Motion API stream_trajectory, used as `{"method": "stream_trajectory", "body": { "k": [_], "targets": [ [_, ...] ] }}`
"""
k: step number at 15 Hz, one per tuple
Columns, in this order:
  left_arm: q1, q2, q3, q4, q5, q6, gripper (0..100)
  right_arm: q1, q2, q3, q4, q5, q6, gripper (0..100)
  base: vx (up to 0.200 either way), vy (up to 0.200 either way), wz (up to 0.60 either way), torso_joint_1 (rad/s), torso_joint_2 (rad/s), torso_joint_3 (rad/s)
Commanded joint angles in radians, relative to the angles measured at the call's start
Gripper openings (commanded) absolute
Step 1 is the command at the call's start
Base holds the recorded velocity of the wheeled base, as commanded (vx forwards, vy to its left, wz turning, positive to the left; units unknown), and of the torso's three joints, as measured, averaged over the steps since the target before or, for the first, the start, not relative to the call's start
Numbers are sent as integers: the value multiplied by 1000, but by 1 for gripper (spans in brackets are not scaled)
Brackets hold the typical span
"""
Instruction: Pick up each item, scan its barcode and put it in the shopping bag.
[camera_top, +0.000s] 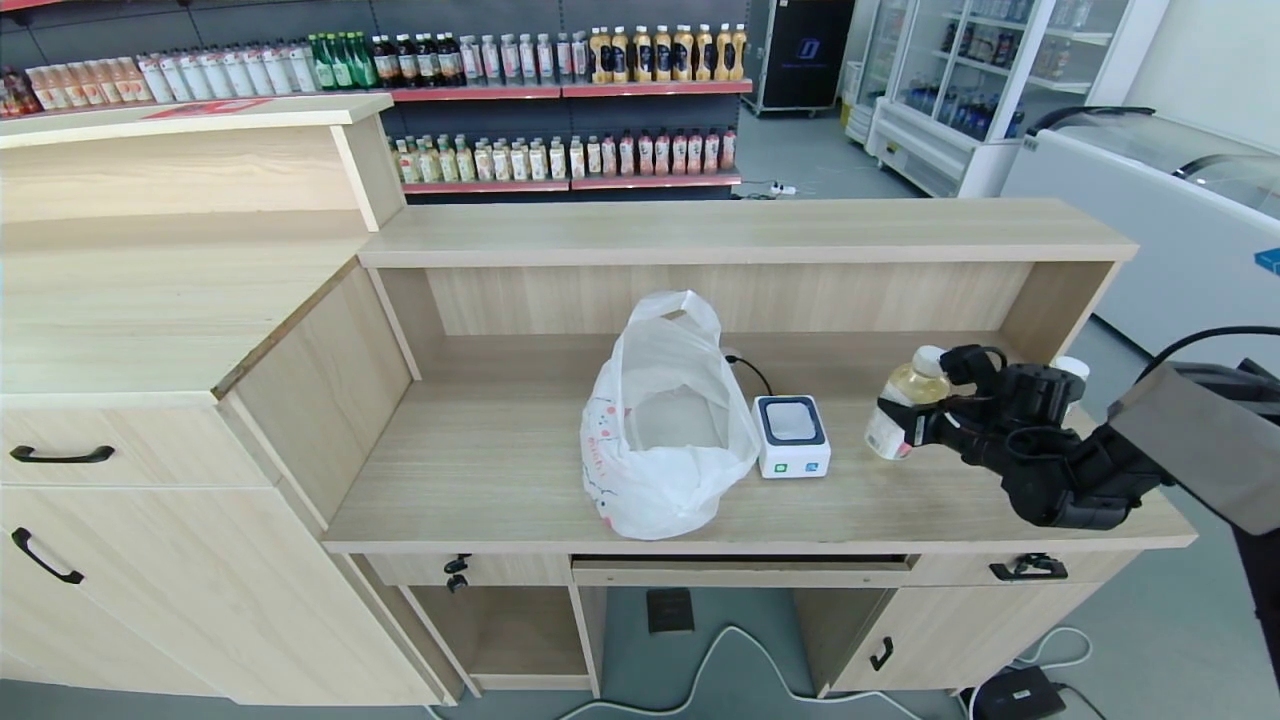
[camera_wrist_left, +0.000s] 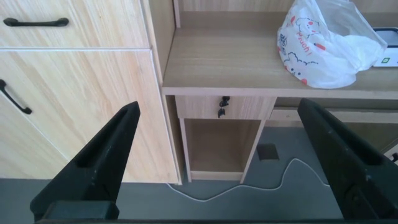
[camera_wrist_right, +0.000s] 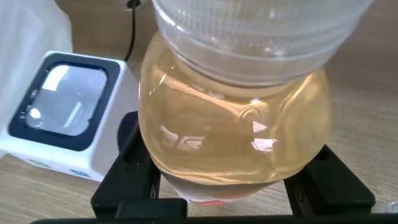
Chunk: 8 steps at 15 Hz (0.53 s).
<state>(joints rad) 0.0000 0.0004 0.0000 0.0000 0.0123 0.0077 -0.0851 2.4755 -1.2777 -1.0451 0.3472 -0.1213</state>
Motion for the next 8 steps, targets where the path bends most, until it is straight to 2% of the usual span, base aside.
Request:
{"method": "stream_trajectory", "body": {
  "k": [1,3,8],
  "targets": [
    [0,0,0,0,0,0,100,15,-202,103,59,55,72,0,0,0,0,0,0,0],
    [0,0,0,0,0,0,100,34,-356,184,93,110,130,0,0,0,0,0,0,0],
    [0,0,0,0,0,0,100,65,-814,436,212,397,304,0,0,0,0,0,0,0]
  ]
}}
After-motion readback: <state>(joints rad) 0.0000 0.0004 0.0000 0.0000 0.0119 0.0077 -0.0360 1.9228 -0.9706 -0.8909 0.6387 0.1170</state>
